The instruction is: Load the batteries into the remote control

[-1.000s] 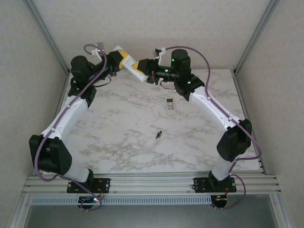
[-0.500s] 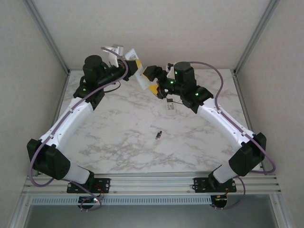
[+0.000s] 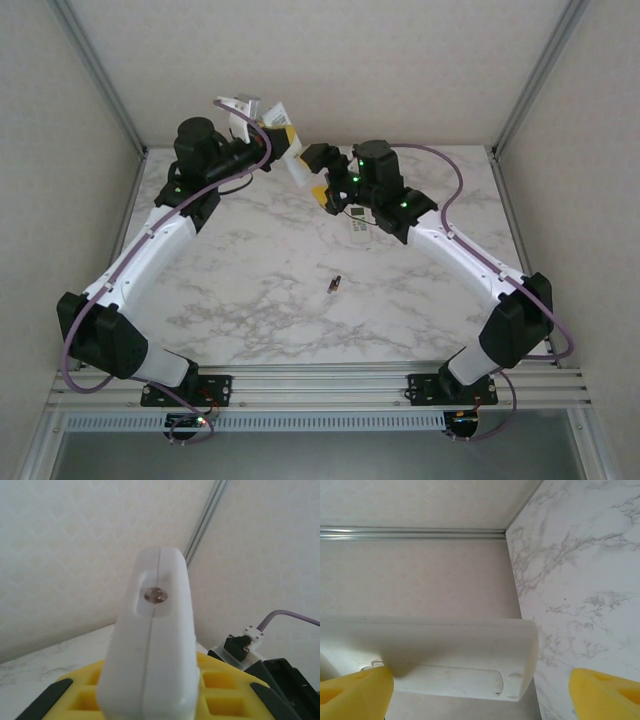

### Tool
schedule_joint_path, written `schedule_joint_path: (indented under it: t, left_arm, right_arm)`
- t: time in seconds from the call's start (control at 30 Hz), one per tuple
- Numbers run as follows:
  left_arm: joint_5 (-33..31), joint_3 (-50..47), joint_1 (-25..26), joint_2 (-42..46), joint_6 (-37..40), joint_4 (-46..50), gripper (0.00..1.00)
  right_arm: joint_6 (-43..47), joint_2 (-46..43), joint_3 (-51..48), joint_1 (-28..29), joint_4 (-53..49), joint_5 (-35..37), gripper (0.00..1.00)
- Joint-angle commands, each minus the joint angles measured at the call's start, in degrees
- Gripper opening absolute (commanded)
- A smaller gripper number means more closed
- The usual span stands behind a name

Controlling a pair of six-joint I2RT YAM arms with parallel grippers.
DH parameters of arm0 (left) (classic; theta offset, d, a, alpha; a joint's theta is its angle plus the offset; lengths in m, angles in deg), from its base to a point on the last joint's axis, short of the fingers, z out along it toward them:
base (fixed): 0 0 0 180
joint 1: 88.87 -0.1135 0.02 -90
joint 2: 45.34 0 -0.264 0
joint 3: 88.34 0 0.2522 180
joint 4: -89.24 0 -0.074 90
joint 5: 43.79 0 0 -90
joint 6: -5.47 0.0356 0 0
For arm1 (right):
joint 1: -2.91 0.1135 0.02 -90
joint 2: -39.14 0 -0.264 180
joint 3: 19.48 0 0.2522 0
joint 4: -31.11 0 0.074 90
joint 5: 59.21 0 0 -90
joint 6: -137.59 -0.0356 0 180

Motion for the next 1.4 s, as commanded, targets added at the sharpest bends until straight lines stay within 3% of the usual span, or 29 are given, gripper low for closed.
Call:
schedule_joint_path:
  t: [0.0, 0.77, 0.9, 1.13, 1.37]
  left_arm:
    - [1.94, 0.04, -0.13, 2.28, 0.69, -2.63, 0.0]
    - [4.46, -0.01, 0.22, 1.35, -1.98, -3.27, 0.0]
    - [4.69, -0.27, 0.57, 1.81, -2.47, -4.45, 0.0]
    - [4.61, -0.47, 1.05, 2.92, -2.34, -7.2, 0.0]
    - [3.91, -0.83, 1.23, 3.07, -2.52, -7.55, 0.0]
  right_arm:
    - [-1.01, 1.6, 1.25, 0.45, 2.24, 0.18, 0.92]
    - [-0.15, 2.89, 2.43, 0.75, 5.27, -3.22, 0.99]
    - [-0.07, 2.7, 2.79, 0.77, 0.02, -0.57, 0.98]
    - [3.39, 6.64, 12.59, 0.89, -27.3, 3.16, 0.95]
    - [4.09, 8.59, 13.99, 1.07, -36.19, 4.38, 0.93]
